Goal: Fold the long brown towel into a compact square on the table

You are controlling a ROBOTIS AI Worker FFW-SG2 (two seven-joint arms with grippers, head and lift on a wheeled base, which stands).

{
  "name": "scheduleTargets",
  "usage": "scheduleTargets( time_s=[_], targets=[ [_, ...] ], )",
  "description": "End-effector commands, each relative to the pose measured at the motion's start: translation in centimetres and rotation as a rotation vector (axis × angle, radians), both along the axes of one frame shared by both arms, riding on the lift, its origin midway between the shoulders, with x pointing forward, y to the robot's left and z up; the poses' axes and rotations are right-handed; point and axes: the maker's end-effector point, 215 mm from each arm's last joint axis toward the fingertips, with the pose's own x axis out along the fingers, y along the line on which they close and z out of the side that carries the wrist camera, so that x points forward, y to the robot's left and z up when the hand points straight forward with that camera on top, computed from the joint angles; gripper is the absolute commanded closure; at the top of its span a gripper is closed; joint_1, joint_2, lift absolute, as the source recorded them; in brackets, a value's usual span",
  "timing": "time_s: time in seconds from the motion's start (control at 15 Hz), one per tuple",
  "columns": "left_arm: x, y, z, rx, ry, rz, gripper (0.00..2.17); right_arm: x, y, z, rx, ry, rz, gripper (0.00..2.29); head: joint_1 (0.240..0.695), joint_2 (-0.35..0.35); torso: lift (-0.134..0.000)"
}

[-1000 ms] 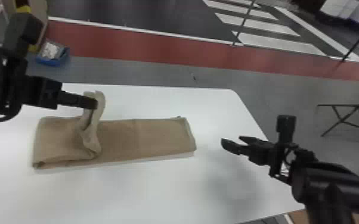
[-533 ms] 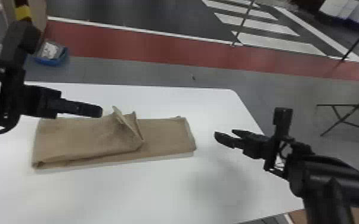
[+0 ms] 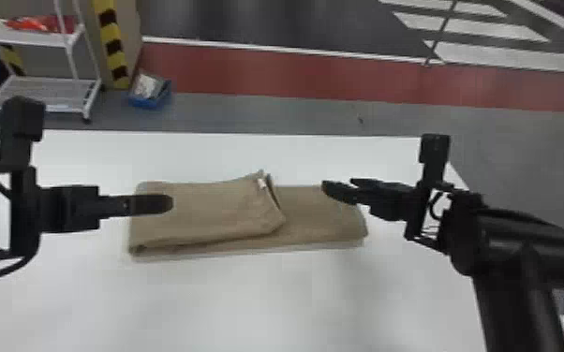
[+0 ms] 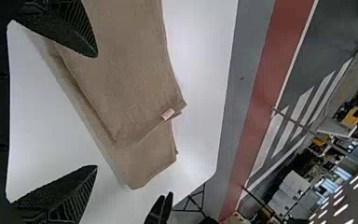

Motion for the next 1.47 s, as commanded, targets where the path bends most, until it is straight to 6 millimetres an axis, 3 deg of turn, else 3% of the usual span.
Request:
scheduleTargets(
  time_s=[0.0,0.2,0.33,0.93,1.4],
  targets=[
    [-1.5,4.1,-1.0,0.002,0.02,0.051,0.03,1.8,6.3,0.3,0.075,0.001,0.06,0.06,0.695,-0.118,-0.124],
    [-2.5,6.4,-2.0,-0.001,0.044,0.074,0.03,2.2,12.0,0.2,0.14,0.019,0.091,0.06,0.695,-0.01,-0.124],
    [-2.9,7.3,-2.2,0.0,0.051,0.08,0.03,1.7,12.5,-1.1,0.147,0.062,0.09,0.08,0.695,0.074,-0.124],
    [-4.4,9.4,-3.1,-0.025,0.081,0.085,0.04,1.0,11.4,-4.5,0.093,0.163,0.053,0.19,0.695,0.116,-0.124],
    [-4.9,10.7,-4.4,-0.031,0.12,0.1,0.04,2.2,11.4,-5.1,0.022,0.165,0.061,0.29,0.695,0.127,-0.124]
  ],
)
